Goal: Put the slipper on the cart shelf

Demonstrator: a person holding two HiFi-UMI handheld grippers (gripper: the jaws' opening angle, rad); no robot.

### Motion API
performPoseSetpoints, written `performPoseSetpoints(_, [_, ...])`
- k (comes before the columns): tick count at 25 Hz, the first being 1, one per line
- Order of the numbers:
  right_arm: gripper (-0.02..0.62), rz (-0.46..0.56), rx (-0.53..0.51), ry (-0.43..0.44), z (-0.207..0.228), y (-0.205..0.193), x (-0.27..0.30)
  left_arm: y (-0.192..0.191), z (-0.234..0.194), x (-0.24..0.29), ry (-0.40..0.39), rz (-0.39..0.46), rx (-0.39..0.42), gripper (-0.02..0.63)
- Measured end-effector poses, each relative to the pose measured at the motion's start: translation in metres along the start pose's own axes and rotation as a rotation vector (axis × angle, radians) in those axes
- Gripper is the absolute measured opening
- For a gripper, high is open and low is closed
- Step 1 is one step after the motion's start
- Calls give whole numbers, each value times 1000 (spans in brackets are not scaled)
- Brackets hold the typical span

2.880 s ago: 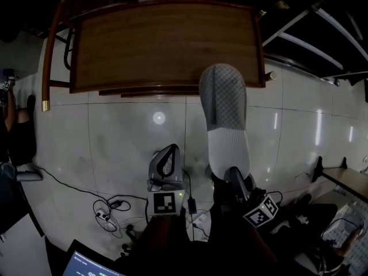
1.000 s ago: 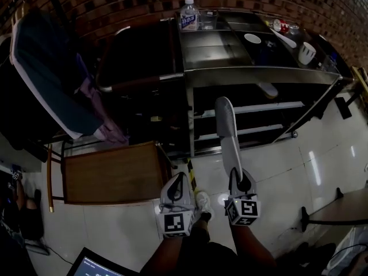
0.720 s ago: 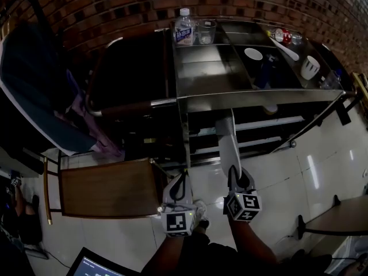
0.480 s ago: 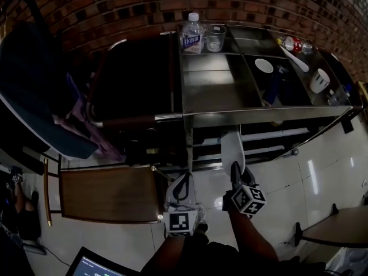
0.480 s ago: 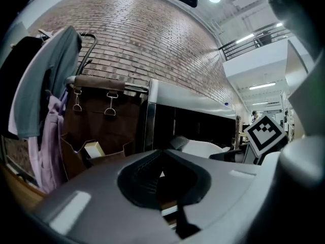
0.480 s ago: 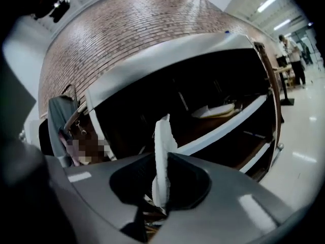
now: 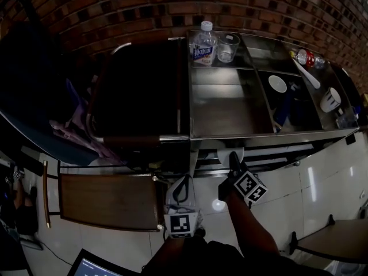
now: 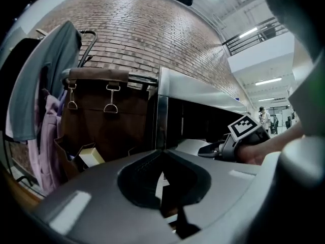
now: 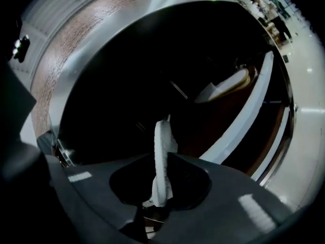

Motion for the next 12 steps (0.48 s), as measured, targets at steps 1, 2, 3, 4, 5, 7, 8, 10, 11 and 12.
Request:
performPoseSetpoints(1, [60, -5, 29, -6, 2, 0, 6, -1, -1, 3, 4, -3, -2, 15])
performPoseSetpoints(2, [60, -9, 50, -11, 3, 0, 12, -2, -2, 5, 7, -5, -5, 15])
performPoseSetpoints(3, [60, -10, 63, -13, 4, 1, 17, -3, -3, 7, 9, -6, -8, 16])
performPoseSetpoints(4, [61, -8, 68, -17, 4, 2, 21, -5, -3, 8, 12, -9, -9, 15])
performPoseSetpoints(5, [61, -7, 67, -24, 5, 3, 24, -8, -3, 8, 14, -15, -8, 15])
performPoseSetpoints(7, [61, -10, 54, -52, 7, 4, 29, -8, -4, 8, 19, -19, -15, 15])
performPoseSetpoints(8, [62, -14, 39, -71, 8, 5, 31, -4, -4, 8, 20, -15, -20, 15])
performPoseSetpoints(10, [65, -25, -21, -118, 12, 6, 33, 2, -4, 9, 22, -5, -26, 16])
performPoseSetpoints(11, [70, -26, -67, -145, 14, 6, 34, 4, -4, 10, 23, 0, -29, 15])
performPoseSetpoints(12, [80, -25, -120, -171, 15, 8, 34, 5, -3, 10, 24, 5, -30, 15])
Point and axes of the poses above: the fingertips, and each gripper's own axes: x forward along the fingers, z to its right, y out of its top, the point moved 5 cm from there along -x, backward along the fingers, and after that the axes turned 13 degrees about x, right-handed, at the moved point
